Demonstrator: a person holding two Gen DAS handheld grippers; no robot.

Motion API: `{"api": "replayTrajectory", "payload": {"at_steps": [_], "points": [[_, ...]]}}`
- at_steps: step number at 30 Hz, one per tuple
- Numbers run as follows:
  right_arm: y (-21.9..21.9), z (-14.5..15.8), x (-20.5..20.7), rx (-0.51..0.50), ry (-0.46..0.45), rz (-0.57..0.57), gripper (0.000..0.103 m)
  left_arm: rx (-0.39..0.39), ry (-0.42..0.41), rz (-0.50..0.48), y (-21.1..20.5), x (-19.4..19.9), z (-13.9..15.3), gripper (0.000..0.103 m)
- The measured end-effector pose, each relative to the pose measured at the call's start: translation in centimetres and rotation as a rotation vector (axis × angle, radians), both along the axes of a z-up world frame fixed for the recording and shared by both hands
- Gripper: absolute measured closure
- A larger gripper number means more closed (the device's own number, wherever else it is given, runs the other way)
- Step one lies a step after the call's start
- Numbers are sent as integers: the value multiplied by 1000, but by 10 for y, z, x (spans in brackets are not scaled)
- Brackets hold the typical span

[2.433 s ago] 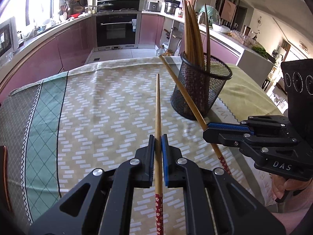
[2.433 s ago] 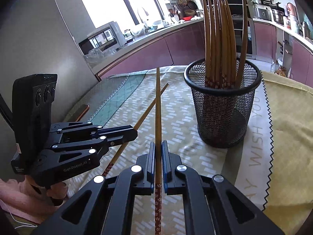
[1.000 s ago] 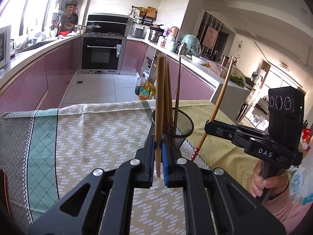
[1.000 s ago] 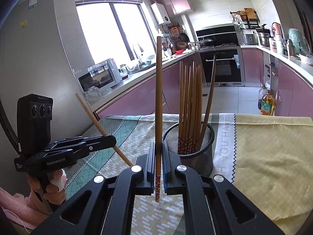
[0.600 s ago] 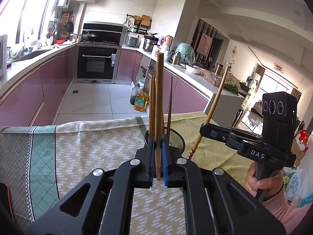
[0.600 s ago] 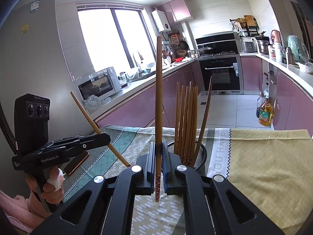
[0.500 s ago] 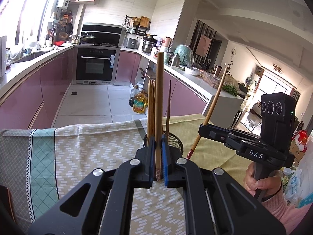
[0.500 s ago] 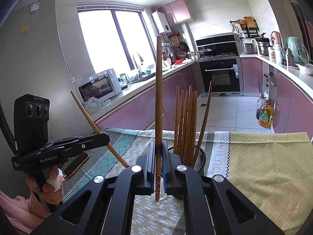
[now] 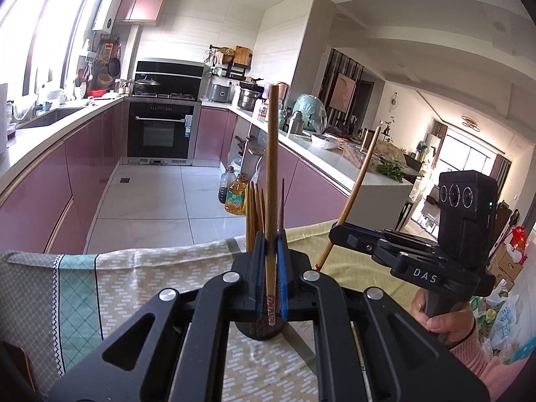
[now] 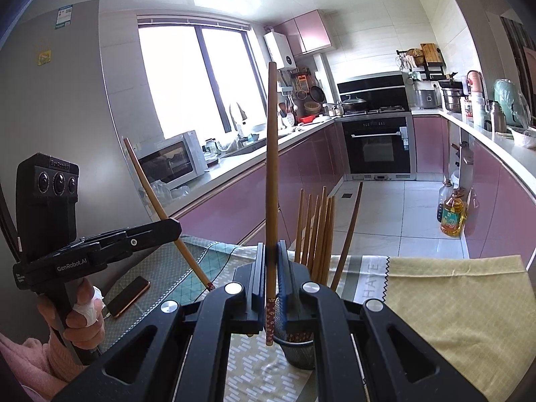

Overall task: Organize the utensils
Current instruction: 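Lower both chopsticks into the mesh cup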

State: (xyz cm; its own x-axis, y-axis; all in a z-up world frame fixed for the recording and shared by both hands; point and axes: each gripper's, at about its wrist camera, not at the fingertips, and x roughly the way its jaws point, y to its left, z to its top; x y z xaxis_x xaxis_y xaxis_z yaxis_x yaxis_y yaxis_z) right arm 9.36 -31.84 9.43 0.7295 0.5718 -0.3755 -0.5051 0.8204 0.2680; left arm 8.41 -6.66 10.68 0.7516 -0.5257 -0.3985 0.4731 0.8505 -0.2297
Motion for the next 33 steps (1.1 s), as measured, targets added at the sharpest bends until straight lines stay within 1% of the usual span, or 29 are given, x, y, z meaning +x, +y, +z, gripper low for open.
{"api": "replayTrajectory", "payload": {"at_steps": [4, 13, 26, 33], "points": [[1, 1, 5, -3, -1, -6, 97, 7, -18, -5, -6, -2, 6, 96], [0, -5, 17, -9, 18, -32, 97, 30, -19, 0, -23, 10, 7, 96], [6, -21, 29, -25, 70, -46, 97, 62, 32, -5, -39, 24, -6, 96], [6, -26, 31, -30, 87, -48, 97, 81, 41, -2, -43, 27, -10, 96]]}}
